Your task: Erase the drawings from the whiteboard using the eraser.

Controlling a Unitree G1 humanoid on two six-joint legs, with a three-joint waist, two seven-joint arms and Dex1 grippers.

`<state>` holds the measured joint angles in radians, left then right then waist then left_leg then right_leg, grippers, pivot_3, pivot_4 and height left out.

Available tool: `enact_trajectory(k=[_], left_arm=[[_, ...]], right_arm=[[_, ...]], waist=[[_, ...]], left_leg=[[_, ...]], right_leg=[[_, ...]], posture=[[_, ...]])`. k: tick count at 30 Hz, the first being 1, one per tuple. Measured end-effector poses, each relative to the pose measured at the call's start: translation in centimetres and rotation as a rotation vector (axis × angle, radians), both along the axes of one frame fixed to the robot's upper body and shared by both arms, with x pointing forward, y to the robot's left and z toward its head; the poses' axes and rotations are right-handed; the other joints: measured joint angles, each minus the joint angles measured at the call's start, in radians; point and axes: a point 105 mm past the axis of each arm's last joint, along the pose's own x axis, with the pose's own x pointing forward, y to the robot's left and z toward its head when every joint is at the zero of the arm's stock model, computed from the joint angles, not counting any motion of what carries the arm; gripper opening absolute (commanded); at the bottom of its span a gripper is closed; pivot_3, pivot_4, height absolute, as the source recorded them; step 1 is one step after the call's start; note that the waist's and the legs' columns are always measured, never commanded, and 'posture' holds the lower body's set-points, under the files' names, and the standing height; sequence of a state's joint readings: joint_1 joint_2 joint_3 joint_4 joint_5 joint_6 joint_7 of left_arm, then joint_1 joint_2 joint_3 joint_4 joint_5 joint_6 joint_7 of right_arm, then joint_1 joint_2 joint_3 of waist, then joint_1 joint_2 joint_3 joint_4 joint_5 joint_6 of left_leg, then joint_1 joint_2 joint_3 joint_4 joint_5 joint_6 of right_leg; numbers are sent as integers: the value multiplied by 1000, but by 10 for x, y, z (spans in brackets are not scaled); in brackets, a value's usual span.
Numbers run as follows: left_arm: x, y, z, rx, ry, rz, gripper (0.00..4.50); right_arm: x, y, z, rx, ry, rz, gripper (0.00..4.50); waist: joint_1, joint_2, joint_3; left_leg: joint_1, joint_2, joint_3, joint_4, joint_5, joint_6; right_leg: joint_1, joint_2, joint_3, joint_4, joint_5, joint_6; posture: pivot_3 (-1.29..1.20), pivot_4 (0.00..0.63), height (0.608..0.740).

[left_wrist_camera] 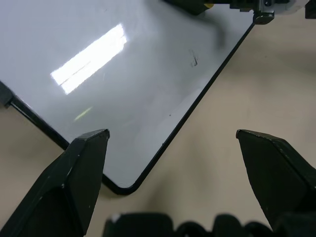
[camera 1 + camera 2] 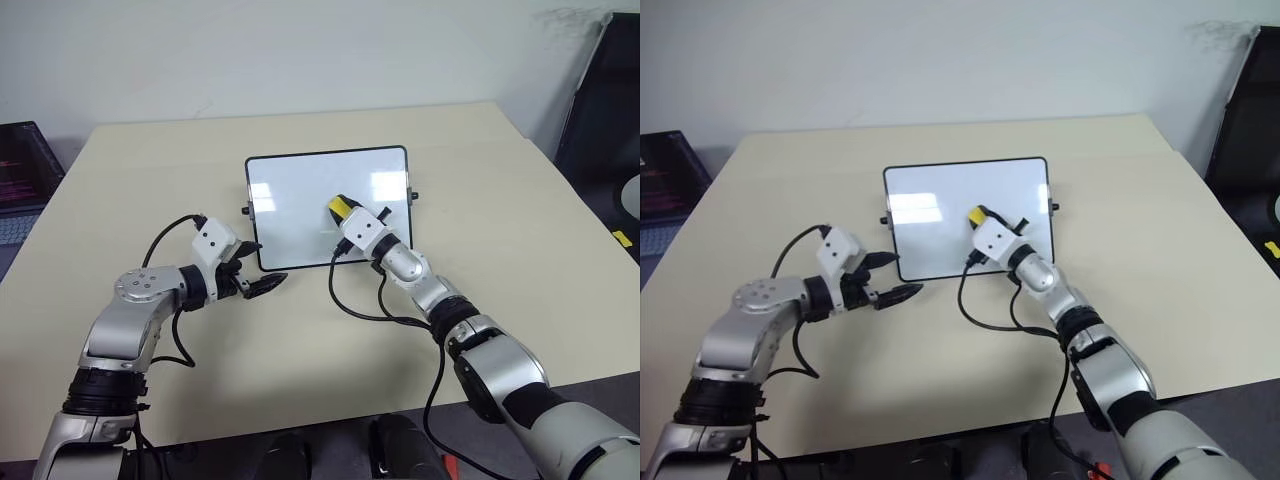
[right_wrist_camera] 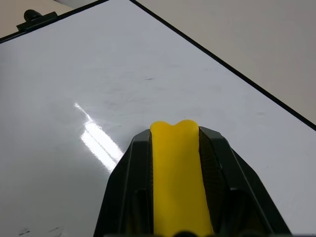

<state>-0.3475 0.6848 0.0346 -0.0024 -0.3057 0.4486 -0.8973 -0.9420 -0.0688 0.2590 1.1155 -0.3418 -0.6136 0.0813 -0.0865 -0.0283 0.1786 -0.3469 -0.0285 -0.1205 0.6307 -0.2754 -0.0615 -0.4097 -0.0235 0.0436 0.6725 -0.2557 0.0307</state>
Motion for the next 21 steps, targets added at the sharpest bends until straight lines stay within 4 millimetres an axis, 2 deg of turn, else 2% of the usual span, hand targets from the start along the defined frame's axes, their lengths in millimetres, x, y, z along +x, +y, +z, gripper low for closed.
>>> enact_trajectory(k=[11, 18, 21], left_arm=[[0, 0, 0, 0, 0, 0, 4500], [0, 0, 0, 0, 0, 0, 4500], [0, 0, 1, 0, -3, -2, 4500]], right_arm=[[-25, 16, -46, -42, 139, 128, 964], [-28, 17, -57, -78, 198, 151, 964], [-26, 15, -59, -71, 244, 145, 964]], waist=[[-1, -2, -2], [-1, -2, -2], [0, -2, -2]], left_leg=[[7, 4, 5, 1, 0, 0], [12, 5, 6, 1, 1, 0], [22, 6, 4, 1, 1, 0]], right_leg=[[5, 4, 2, 1, 0, 0], [8, 4, 3, 4, 0, 0], [21, 5, 1, 1, -1, 0]], posture=[[0, 150, 740], [0, 150, 740], [0, 150, 740]])
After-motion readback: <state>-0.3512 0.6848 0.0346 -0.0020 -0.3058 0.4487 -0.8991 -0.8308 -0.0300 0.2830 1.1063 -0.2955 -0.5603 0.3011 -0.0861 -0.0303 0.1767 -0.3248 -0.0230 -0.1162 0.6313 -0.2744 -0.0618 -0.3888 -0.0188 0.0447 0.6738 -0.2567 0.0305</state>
